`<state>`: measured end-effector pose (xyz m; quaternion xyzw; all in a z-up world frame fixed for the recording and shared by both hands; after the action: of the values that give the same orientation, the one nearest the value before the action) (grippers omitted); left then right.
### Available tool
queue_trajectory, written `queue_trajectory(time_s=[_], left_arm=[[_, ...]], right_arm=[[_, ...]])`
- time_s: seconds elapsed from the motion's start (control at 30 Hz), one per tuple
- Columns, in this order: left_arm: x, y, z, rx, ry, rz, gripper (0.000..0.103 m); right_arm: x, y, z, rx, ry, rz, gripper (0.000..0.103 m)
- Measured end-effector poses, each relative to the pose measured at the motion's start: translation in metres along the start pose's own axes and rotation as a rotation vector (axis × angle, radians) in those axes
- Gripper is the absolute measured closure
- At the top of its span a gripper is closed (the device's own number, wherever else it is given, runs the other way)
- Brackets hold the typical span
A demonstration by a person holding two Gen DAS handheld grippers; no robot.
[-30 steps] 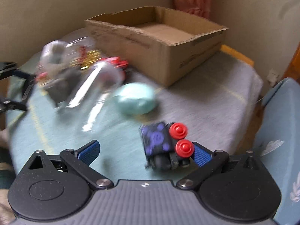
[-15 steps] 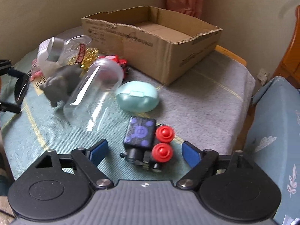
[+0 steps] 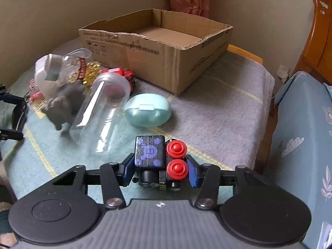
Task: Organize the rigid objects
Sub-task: 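Carry the cube over the cardboard box and open the right gripper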
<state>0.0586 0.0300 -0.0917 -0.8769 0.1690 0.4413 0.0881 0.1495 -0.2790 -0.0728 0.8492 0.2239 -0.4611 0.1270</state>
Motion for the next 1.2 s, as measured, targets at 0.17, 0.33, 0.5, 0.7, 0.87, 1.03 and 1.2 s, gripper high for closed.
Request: queue_trajectory(time_s=[0.17, 0.33, 0.5, 0.7, 0.87, 1.03, 1.2], left_arm=[[0.001, -0.002, 0.000, -0.021, -0.015, -0.002, 0.012], [0.000, -0.002, -0.002, -0.010, -0.028, 0.006, 0.014], [-0.006, -0.001, -0.010, 0.023, -0.051, 0.021, 0.014], [-0.023, 0.001, -0.023, 0.071, -0.055, 0.026, 0.014], [-0.039, 0.000, -0.043, 0.095, -0.039, 0.036, 0.014], [-0.050, -0.006, -0.075, 0.090, -0.014, 0.048, 0.014], [-0.055, -0.012, -0.118, 0.098, 0.049, 0.020, 0.014]], right_arm=[[-0.001, -0.007, 0.002, 0.000, 0.007, 0.014, 0.043], [0.002, -0.009, -0.002, 0.009, -0.005, 0.027, 0.048], [-0.004, -0.011, -0.003, 0.032, -0.015, 0.032, 0.048], [-0.024, -0.020, -0.005, 0.025, 0.006, 0.039, 0.048], [-0.042, -0.031, -0.014, 0.000, 0.035, 0.047, 0.048], [-0.063, -0.043, -0.032, -0.024, 0.092, 0.039, 0.048], [-0.073, -0.048, -0.059, -0.031, 0.137, 0.050, 0.048]])
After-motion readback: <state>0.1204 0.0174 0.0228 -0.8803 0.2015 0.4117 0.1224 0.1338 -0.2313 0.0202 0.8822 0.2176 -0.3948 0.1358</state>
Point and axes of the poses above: each gripper's, at about its wrist camera, not at the fingertips, and x roughly the way its jaws point, y to its right, z to its underside, the point moved 1 cm from there along x, roughly the way its jaws point, and after that the axes turned 5 degrees about -y, right-handed, at the moved point
